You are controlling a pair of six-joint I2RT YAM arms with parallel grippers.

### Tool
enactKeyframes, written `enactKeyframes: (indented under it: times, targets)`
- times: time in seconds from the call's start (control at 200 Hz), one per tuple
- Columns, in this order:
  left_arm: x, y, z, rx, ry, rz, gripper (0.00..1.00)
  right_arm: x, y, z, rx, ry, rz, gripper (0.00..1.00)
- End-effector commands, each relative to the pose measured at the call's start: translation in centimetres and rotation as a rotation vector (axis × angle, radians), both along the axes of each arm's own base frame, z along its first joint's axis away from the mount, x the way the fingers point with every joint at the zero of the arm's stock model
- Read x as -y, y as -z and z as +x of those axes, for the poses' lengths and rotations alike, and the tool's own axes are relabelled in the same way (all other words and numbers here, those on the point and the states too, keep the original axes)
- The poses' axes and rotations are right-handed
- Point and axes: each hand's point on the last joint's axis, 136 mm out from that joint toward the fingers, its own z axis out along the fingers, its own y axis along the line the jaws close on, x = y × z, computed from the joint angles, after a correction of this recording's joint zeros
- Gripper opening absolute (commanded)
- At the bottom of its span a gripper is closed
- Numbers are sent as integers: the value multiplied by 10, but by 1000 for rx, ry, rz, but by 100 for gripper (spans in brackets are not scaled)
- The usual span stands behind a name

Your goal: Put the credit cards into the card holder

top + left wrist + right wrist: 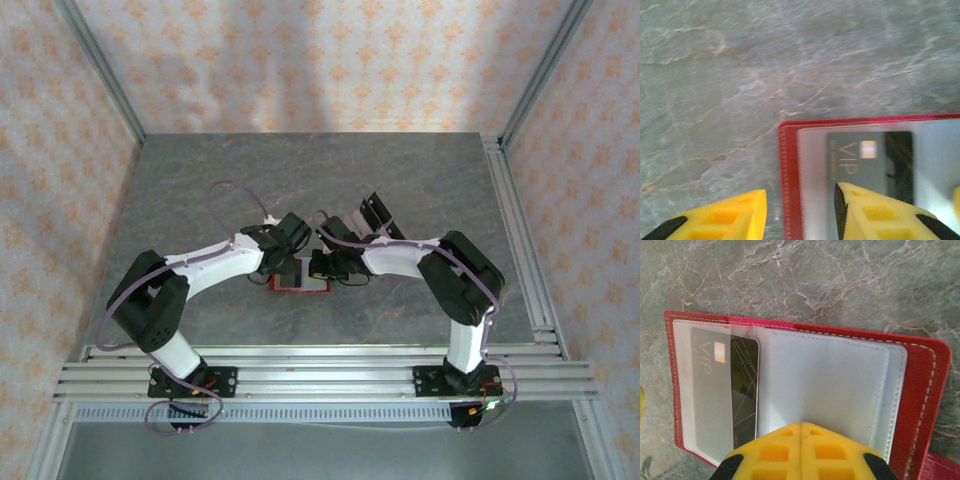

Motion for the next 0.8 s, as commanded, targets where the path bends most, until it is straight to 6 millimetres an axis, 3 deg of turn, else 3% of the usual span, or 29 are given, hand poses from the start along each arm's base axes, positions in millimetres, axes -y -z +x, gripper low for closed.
enactKeyframes:
  times: [0.0, 0.085, 0.205, 0.581, 0.796]
  targets:
    - [13, 3, 8, -2, -6, -34, 40, 9, 1, -1, 5, 27, -15, 0]
    - [20, 7, 11, -5, -3, -57, 40, 9, 1, -2, 4, 28, -12, 0]
    - [14, 7, 11, -1, -19, -29, 40, 9, 1, -2, 2, 28, -11, 0]
    - [-50, 12, -11, -5, -139, 80, 40, 3, -23, 2, 30, 19, 26, 0]
    - [-60, 18, -17, -17, -141, 90, 40, -6, -39, 6, 40, 9, 58, 0]
